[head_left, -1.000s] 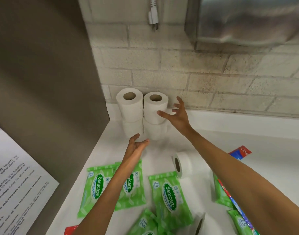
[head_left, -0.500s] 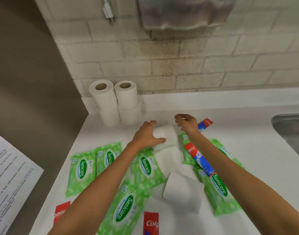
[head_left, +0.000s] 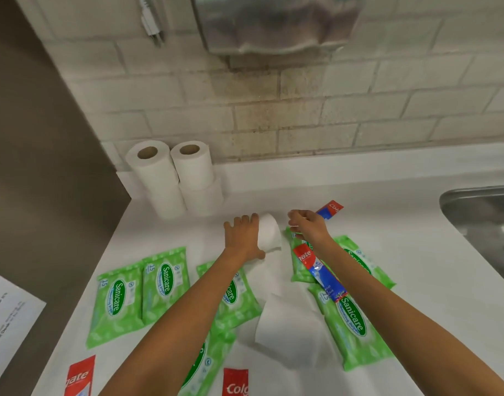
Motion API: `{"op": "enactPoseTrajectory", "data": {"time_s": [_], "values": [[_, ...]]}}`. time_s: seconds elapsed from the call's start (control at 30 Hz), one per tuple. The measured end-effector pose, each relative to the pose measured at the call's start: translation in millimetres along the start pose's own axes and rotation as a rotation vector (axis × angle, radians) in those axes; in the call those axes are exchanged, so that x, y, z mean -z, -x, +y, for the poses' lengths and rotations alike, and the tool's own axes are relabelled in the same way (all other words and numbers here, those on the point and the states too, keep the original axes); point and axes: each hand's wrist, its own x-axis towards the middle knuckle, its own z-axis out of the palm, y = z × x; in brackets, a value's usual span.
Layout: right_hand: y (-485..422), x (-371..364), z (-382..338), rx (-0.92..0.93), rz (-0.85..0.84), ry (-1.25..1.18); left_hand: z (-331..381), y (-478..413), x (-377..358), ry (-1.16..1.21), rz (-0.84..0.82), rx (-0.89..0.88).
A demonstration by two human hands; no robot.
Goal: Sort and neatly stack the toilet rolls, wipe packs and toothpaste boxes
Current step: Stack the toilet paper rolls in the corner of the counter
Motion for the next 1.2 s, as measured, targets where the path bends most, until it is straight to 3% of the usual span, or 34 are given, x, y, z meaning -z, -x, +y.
{"op": "enactPoseTrajectory", "data": {"time_s": [0.13, 0.3, 0.47, 0.63, 0.73, 1.2], "values": [[-3, -12, 2, -0.005, 0.006, -0.005, -4, 1, -4, 0.096, 0.060, 0.037], [-9, -25, -2, 0.021, 0.048, -0.039, -21, 5, 1, 0.450, 0.139, 0.137], [-12, -44, -9, 0.022, -0.038, -0.033, -56, 9, 14, 0.839, 0.289, 0.230], [-14, -66, -9, 0.009, -0.129, -0.003, -97, 9, 22, 1.055, 0.480, 0.372], [-16, -80, -9, -0.001, -0.158, 0.008, -122, 9, 19, 1.078, 0.541, 0.440], [-34, -110, -4, 0.009, -0.173, 0.091, -166, 0, -25, 1.035, 0.503, 0.612]]}}
